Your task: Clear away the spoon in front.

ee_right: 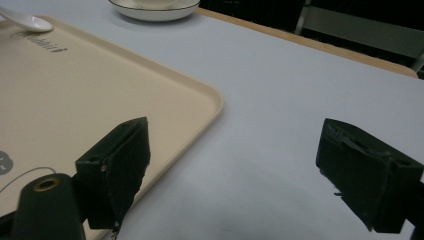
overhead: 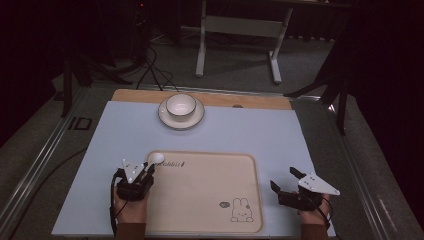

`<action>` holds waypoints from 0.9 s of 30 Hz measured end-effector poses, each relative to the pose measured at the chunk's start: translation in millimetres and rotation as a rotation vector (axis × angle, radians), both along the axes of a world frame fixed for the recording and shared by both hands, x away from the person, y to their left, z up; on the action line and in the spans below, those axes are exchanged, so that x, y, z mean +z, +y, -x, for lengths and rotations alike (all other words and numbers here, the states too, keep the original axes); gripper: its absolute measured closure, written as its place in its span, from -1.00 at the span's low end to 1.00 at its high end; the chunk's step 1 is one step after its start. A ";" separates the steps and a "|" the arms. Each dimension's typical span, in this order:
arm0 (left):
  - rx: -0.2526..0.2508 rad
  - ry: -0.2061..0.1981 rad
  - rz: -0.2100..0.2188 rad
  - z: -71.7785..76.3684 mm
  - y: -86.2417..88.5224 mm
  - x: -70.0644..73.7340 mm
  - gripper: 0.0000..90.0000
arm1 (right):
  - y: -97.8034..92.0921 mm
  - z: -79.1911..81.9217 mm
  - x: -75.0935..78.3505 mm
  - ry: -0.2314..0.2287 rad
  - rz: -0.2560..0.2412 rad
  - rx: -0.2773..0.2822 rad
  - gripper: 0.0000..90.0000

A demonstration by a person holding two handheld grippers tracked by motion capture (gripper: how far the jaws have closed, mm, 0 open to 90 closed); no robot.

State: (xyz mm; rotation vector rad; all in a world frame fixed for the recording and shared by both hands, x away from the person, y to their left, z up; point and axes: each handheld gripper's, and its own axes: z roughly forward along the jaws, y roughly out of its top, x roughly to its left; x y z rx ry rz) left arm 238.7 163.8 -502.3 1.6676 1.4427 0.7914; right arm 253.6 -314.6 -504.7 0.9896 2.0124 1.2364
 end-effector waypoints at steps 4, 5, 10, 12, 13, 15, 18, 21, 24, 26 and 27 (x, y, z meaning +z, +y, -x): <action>0.002 0.001 -0.009 3.4 -1.2 -2.7 0.64 | 0.1 0.0 0.0 0.000 0.000 0.000 -0.69; 0.004 0.002 -0.008 4.2 -1.4 -3.5 0.64 | 0.0 0.0 0.0 0.000 -0.001 0.000 -0.69; 0.007 0.012 -0.010 7.4 -0.6 -8.2 0.63 | 0.4 0.0 -0.1 0.000 0.001 0.000 -0.69; 0.009 0.016 -0.011 8.6 -0.4 -10.1 0.63 | 0.6 -0.1 -0.3 0.002 0.001 0.000 -0.70; 0.010 0.018 -0.013 9.2 -0.3 -11.0 0.63 | 0.7 -0.1 -0.3 0.002 0.001 0.000 -0.69; 0.010 0.021 -0.018 10.4 -0.4 -12.6 0.63 | 0.9 -0.1 -0.3 0.002 0.001 0.000 -0.70; 0.013 0.026 -0.018 11.9 -0.7 -15.4 0.63 | 0.7 0.0 -0.3 0.002 0.001 0.000 -0.70; 0.011 0.034 -0.030 13.4 -0.9 -17.8 0.63 | 0.6 0.0 -0.4 0.002 0.001 0.000 -0.70; 0.013 0.044 -0.027 14.2 -0.4 -20.6 0.62 | 0.6 0.0 -0.3 0.002 0.000 -0.001 -0.69; 0.011 0.054 -0.026 14.8 -0.5 -22.6 0.62 | 0.6 0.2 -0.3 0.002 0.002 0.000 -0.70; 0.011 0.061 -0.025 15.1 -0.5 -23.3 0.62 | 0.6 0.3 -0.2 0.002 0.002 0.000 -0.70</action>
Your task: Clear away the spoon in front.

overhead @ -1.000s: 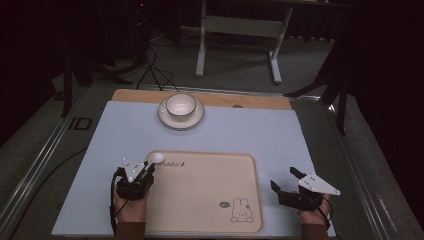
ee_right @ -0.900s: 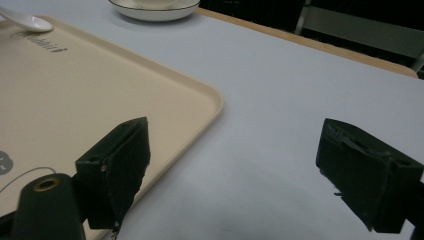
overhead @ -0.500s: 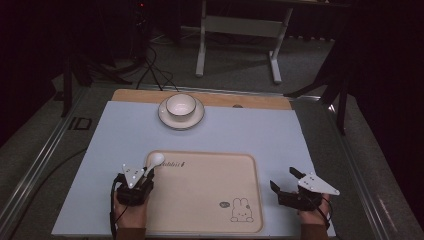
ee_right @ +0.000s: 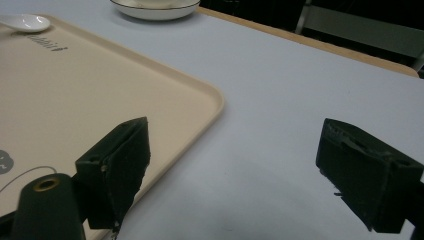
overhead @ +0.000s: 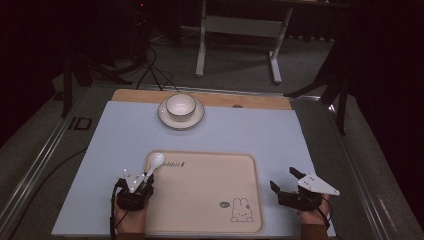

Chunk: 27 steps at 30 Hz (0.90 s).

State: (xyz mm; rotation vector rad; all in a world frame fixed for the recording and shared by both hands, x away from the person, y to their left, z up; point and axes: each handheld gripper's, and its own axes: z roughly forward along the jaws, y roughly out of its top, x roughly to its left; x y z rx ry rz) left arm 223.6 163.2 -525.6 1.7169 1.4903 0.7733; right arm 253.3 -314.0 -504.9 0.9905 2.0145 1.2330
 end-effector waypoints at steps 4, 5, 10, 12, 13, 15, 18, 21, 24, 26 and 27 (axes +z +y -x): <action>0.001 0.012 0.000 1.1 -0.3 -0.2 0.63 | -0.5 0.2 0.1 -0.002 0.000 -0.001 -0.70; 0.002 0.013 -0.001 1.4 -0.2 -0.4 0.63 | -0.4 0.3 0.1 -0.002 -0.002 -0.001 -0.70; 0.008 0.018 -0.001 3.2 0.2 -1.3 0.62 | -0.6 0.4 0.1 -0.003 -0.002 -0.002 -0.70; 0.004 0.028 0.000 3.6 0.7 -2.2 0.62 | -0.6 0.4 0.1 -0.003 -0.002 -0.002 -0.70; 0.003 0.033 0.000 3.8 0.8 -2.3 0.62 | -0.6 0.5 0.1 -0.003 -0.001 -0.002 -0.69; -0.001 0.040 0.006 4.5 1.4 -2.1 0.61 | -0.6 0.6 0.2 -0.003 -0.001 -0.002 -0.69; -0.007 0.049 -0.005 5.0 0.5 -2.5 0.57 | -0.6 0.5 0.1 -0.003 -0.002 -0.002 -0.70; -0.011 0.059 -0.012 4.9 0.0 -2.9 0.53 | -0.7 0.6 0.2 -0.003 -0.003 -0.003 -0.70; -0.013 0.062 -0.015 4.6 0.0 -2.9 0.43 | -0.6 0.6 0.2 -0.003 -0.002 -0.003 -0.70; -0.015 0.056 -0.015 4.8 0.4 -2.0 0.33 | -0.6 0.6 0.2 -0.004 -0.001 -0.002 -0.70; -0.017 0.052 -0.013 4.8 0.7 -1.3 0.28 | -0.6 0.7 0.2 -0.003 -0.001 -0.003 -0.70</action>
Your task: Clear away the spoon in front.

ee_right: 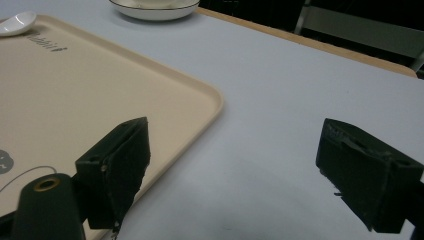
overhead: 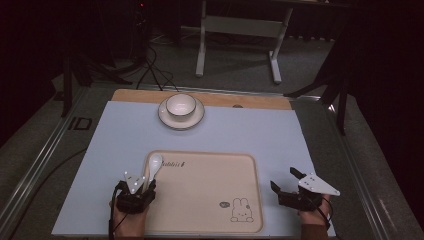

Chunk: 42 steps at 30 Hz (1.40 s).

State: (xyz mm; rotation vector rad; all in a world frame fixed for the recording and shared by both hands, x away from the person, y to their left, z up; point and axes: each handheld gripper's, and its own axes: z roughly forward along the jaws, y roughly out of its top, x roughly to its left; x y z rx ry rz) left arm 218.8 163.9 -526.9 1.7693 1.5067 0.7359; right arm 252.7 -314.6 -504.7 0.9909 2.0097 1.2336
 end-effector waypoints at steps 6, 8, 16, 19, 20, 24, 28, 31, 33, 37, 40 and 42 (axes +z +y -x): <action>-0.033 -0.011 0.013 -3.0 0.2 6.1 -0.05 | 0.3 0.2 0.2 0.000 0.003 0.001 -0.69; -0.034 -0.017 0.017 -3.8 0.5 9.5 -0.13 | 0.2 0.2 0.2 -0.002 0.002 0.000 -0.70; -0.089 -0.051 0.036 -7.6 3.5 27.8 -0.39 | -0.1 0.5 0.4 -0.002 0.002 -0.002 -0.69; -0.130 -0.068 0.035 -10.4 4.8 37.5 -0.44 | -0.4 0.6 0.5 -0.002 0.000 -0.003 -0.69; -0.138 -0.074 0.028 -11.5 4.8 41.1 -0.44 | -0.5 0.6 0.5 -0.002 0.000 -0.004 -0.69; -0.160 -0.107 -0.002 -14.5 6.7 57.3 -0.52 | -0.6 0.8 0.6 -0.003 0.001 -0.004 -0.69; -0.171 -0.143 0.011 -16.2 12.1 71.4 -0.55 | -0.9 0.7 0.6 -0.004 0.000 -0.004 -0.69; -0.159 -0.149 -0.001 -18.3 19.0 78.8 -0.54 | -1.2 0.8 0.7 -0.004 0.000 -0.005 -0.69; -0.161 -0.149 -0.005 -19.1 25.2 81.1 -0.54 | -1.3 0.9 0.7 -0.004 0.000 -0.006 -0.69; -0.172 -0.159 -0.018 -17.8 40.1 81.5 -0.54 | -1.9 0.8 0.7 -0.005 -0.002 -0.006 -0.69; -0.180 -0.169 -0.029 -14.7 51.0 78.7 -0.54 | -1.6 0.7 0.7 -0.003 -0.002 -0.007 -0.69; -0.181 -0.177 -0.039 -11.3 59.8 74.3 -0.54 | -1.7 0.9 0.8 -0.005 -0.002 -0.008 -0.69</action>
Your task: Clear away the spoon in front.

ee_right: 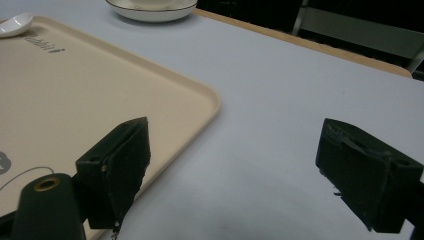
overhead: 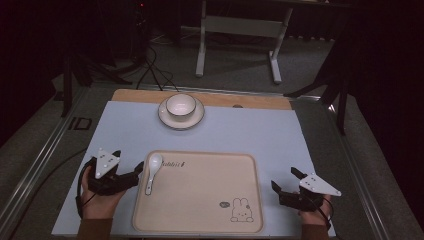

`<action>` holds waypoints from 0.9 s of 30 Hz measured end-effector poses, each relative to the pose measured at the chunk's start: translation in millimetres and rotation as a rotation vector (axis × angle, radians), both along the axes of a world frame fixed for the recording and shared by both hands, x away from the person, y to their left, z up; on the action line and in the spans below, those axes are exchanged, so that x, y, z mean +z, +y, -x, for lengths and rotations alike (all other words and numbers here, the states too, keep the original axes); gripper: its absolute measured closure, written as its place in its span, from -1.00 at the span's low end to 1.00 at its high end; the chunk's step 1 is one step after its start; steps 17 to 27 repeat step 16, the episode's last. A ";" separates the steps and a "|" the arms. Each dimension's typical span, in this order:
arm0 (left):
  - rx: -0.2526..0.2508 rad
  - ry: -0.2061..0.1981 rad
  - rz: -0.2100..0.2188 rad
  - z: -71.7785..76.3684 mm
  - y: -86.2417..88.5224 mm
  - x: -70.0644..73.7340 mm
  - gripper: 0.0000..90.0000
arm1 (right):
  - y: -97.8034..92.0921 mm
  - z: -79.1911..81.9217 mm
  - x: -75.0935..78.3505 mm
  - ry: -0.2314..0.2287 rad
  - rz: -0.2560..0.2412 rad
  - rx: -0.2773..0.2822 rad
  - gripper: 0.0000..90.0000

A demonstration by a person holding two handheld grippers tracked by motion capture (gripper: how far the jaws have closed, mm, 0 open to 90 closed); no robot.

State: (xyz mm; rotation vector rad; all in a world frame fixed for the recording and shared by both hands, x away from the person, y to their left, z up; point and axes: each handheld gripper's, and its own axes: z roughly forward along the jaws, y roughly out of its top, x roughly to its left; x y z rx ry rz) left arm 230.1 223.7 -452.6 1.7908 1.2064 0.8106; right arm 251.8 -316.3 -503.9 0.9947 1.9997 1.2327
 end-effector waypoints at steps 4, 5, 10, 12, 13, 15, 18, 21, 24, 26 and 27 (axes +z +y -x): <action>0.019 0.002 0.024 5.9 18.6 -13.4 -0.54 | -1.2 0.0 0.2 -0.002 -0.005 -0.005 -0.69; 0.033 0.007 0.033 7.0 23.0 -17.7 -0.54 | -1.5 0.0 0.2 -0.001 -0.006 -0.006 -0.69; 0.089 0.028 0.026 13.5 37.5 -35.4 -0.54 | -2.1 0.2 0.5 -0.004 -0.006 -0.009 -0.69; 0.105 0.028 0.030 15.2 41.1 -40.1 -0.54 | -2.5 0.3 0.7 -0.004 -0.006 -0.010 -0.69; 0.105 0.028 0.030 15.2 41.1 -40.1 -0.54 | -2.5 0.3 0.7 -0.004 -0.006 -0.010 -0.69; 0.127 0.034 0.042 15.3 44.6 -45.3 -0.54 | -3.1 0.3 1.1 -0.007 -0.007 -0.012 -0.69; 0.132 0.034 0.036 14.9 44.7 -46.2 -0.54 | -3.3 0.1 1.1 -0.006 -0.007 -0.012 -0.69; 0.132 0.034 0.036 14.9 44.7 -46.2 -0.54 | -3.3 0.1 1.1 -0.006 -0.007 -0.012 -0.69; 0.132 0.034 0.036 14.9 44.7 -46.2 -0.54 | -3.3 0.1 1.1 -0.006 -0.007 -0.012 -0.69; 0.132 0.034 0.036 14.9 44.7 -46.2 -0.54 | -3.3 0.1 1.1 -0.006 -0.007 -0.012 -0.69; 0.132 0.034 0.036 14.9 44.7 -46.2 -0.54 | -3.3 0.1 1.1 -0.006 -0.007 -0.012 -0.69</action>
